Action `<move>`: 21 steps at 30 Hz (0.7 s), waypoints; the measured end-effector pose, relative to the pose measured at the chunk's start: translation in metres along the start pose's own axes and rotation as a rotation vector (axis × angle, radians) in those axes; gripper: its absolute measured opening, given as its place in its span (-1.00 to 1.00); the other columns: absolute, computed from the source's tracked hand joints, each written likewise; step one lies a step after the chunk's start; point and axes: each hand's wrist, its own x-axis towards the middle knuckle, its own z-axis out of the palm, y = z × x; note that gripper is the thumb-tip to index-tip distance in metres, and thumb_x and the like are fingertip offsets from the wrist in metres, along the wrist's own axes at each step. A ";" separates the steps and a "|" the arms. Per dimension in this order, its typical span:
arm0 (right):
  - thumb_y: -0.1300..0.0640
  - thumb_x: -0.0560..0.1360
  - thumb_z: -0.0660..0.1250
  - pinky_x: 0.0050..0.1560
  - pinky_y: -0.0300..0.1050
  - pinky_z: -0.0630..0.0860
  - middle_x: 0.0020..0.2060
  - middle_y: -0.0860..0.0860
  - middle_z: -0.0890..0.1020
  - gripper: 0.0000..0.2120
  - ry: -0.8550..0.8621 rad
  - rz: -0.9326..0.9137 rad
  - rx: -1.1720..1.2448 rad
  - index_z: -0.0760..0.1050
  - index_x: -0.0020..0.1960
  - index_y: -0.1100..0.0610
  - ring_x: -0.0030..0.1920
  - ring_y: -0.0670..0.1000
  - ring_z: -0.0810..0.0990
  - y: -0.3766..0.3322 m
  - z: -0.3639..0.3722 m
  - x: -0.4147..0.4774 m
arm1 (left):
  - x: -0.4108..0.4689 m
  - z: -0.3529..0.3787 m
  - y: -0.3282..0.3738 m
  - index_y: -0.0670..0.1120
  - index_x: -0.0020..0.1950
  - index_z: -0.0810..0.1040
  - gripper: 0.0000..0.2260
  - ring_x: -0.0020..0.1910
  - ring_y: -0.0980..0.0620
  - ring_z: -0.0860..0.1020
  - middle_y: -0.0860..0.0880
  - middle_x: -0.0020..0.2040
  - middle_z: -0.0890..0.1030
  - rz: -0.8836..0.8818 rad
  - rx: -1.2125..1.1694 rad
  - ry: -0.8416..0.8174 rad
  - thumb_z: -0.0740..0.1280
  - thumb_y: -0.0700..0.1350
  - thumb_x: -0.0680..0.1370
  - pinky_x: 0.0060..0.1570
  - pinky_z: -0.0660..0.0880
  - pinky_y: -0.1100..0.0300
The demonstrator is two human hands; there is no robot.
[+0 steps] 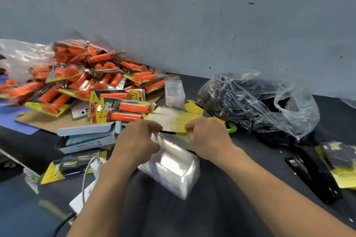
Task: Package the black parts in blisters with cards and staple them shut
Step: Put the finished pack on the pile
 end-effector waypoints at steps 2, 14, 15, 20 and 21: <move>0.20 0.54 0.31 -0.09 -0.09 0.44 -0.10 0.03 0.74 -0.77 0.050 0.032 0.005 0.72 0.02 0.00 -0.03 0.16 0.67 0.001 0.001 -0.001 | -0.001 0.003 0.001 0.14 0.31 0.64 -0.41 0.05 0.19 0.60 0.26 -0.01 0.64 0.017 -0.031 0.046 0.62 -0.22 0.33 0.09 0.47 0.26; -0.02 0.45 0.44 -0.27 -0.11 0.44 -0.39 -0.15 0.66 -0.90 0.596 0.426 0.454 0.66 -0.22 -0.05 -0.31 0.02 0.59 0.071 -0.030 -0.031 | 0.004 -0.019 -0.002 0.25 0.30 0.47 -0.26 -0.27 0.07 0.61 0.04 -0.23 0.63 0.009 -0.401 0.054 0.54 -0.36 0.29 -0.25 0.60 0.12; 0.03 0.45 0.44 -0.27 -0.10 0.46 -0.40 -0.16 0.66 -0.87 0.590 0.488 0.536 0.64 -0.26 -0.02 -0.30 0.01 0.62 0.086 -0.030 -0.039 | 0.005 -0.022 -0.002 0.22 0.26 0.54 -0.32 -0.27 0.05 0.60 0.05 -0.25 0.63 0.009 -0.444 0.042 0.54 -0.36 0.30 -0.22 0.60 0.10; 0.14 0.50 0.38 -0.18 -0.02 0.53 -0.44 -0.15 0.65 -0.83 0.394 0.703 0.549 0.64 -0.24 0.01 -0.25 0.01 0.62 0.133 -0.008 -0.091 | -0.003 -0.039 0.022 0.11 0.05 0.75 -0.57 -0.20 -0.12 0.65 -0.08 -0.19 0.68 -0.005 -0.855 0.000 0.53 -0.29 0.28 -0.13 0.66 -0.04; 0.15 0.50 0.37 -0.09 0.02 0.56 -0.39 -0.13 0.68 -0.87 0.342 0.702 0.511 0.66 -0.18 0.01 -0.20 0.05 0.64 0.138 -0.002 -0.101 | -0.006 -0.038 0.033 0.08 0.01 0.76 -0.63 -0.25 -0.07 0.65 -0.07 -0.19 0.70 0.009 -0.890 0.004 0.51 -0.32 0.33 -0.22 0.65 0.05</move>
